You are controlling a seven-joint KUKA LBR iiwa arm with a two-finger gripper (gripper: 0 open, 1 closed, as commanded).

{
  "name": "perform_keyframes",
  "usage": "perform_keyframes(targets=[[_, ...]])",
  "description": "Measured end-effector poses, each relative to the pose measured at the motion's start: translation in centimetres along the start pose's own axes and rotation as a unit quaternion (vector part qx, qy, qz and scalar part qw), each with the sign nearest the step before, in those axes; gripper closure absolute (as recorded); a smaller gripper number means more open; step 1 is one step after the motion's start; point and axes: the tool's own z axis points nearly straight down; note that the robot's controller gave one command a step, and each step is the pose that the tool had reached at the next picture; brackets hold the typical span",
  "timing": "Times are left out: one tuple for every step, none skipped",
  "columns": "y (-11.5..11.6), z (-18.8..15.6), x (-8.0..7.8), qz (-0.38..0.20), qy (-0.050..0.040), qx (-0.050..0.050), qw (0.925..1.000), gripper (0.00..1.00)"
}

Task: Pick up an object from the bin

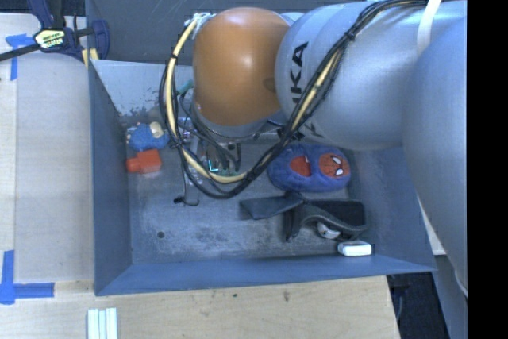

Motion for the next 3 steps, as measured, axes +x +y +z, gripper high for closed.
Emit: perform_keyframes(targets=[[3.4, 12.1, -6.3, 0.047, -0.0090, -0.002, 0.9989, 0.00], [2.9, 8.9, -7.0, -0.057, -0.0060, -0.001, 0.9983, 0.00], [4.0, 7.2, -7.8, -0.137, -0.0060, -0.001, 0.9906, 0.00]])
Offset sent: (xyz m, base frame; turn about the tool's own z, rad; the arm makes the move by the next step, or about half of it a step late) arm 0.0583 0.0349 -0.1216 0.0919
